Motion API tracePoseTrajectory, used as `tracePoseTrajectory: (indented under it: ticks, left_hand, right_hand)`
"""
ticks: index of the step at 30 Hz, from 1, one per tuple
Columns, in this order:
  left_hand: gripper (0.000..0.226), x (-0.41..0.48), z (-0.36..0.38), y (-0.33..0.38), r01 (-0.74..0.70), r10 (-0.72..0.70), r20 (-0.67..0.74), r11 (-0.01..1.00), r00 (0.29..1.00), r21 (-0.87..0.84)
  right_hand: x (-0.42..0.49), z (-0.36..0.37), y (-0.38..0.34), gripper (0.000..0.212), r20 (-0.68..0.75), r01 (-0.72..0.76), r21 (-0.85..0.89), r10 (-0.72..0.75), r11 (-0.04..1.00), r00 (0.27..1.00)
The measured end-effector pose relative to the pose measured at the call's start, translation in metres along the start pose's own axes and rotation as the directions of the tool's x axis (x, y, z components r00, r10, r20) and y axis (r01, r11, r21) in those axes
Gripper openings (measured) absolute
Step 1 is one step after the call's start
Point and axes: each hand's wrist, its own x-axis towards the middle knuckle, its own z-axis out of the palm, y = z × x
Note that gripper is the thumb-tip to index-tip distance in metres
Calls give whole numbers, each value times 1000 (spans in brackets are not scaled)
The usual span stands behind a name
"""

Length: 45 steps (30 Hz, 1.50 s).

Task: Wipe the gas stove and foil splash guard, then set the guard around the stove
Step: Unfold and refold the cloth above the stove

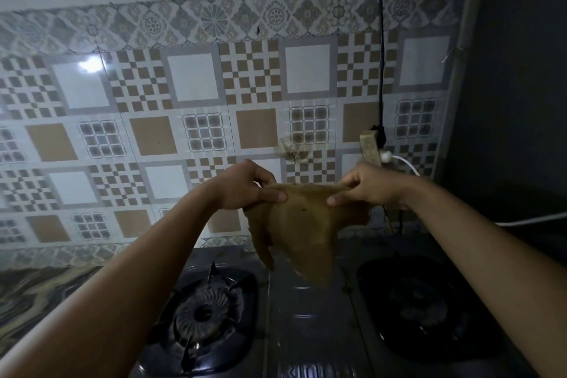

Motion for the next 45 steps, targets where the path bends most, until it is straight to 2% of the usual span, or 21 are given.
tracePoseTrajectory:
  ticks: [2,3,8,14,18,20,22,24,27,30,33,35,38,39,41,42,43,45]
  left_hand:
    - [18,-3,0,2,-3,3,10,1000,1000,10]
    - [17,-4,0,3,1,-1,14,1000,1000,8]
    - [18,-10,1,10,41,-41,19,999,999,-14]
    - [12,-16,8,23,113,-120,52,985,991,127]
    - [24,-17,17,29,185,-186,-5,973,983,136]
    - [22,-17,20,31,224,-222,-39,970,974,91]
    - [20,-17,24,33,260,-260,-70,966,963,-2]
    - [18,-17,31,39,298,-316,-81,938,945,-179]
    - [17,-12,39,49,326,-387,-78,854,919,-405]
    - [24,-4,44,58,345,-442,-39,749,896,-565]
    - [25,2,46,65,342,-459,-33,705,888,-621]
    - [26,3,44,70,331,-445,-14,686,895,-648]
    - [27,4,39,73,316,-393,42,667,919,-674]
    - [27,4,39,72,311,-390,11,717,921,-624]
    - [25,6,42,64,300,-374,-111,859,921,-414]
    - [25,6,46,58,304,-359,-117,892,926,-336]
    - [29,7,53,51,320,-351,-40,890,936,-325]
    - [41,6,69,36,390,-328,212,808,921,-442]
  right_hand:
    - [-6,3,0,60,8,-22,12,22,1000,1000]
    - [-8,3,0,61,16,-42,26,42,999,999]
    - [-21,7,2,27,40,-115,-31,116,993,992]
    - [-30,14,2,28,-47,-44,-9,44,999,998]
    - [-31,20,0,19,-89,12,44,-8,999,996]
    - [-29,23,5,23,-150,33,105,-17,994,988]
    - [-27,29,10,18,-216,40,86,-21,995,976]
    - [-25,38,12,14,-291,48,20,-40,999,956]
    - [-22,53,10,19,-376,82,-9,-79,997,923]
    - [-20,62,3,25,-329,109,125,-63,986,942]
    - [-24,58,-3,31,-78,72,364,-47,929,996]
    - [-29,55,-1,33,30,60,473,-84,879,996]
    - [-32,53,8,33,-4,102,518,-117,849,993]
    - [-31,52,12,30,-33,105,534,-103,839,994]
    - [-30,50,18,28,-81,71,607,-28,792,996]
    - [-31,49,21,29,-93,56,649,7,759,996]
    - [-32,47,26,29,-101,49,695,30,717,994]
    - [-32,47,33,30,-104,55,786,44,616,994]
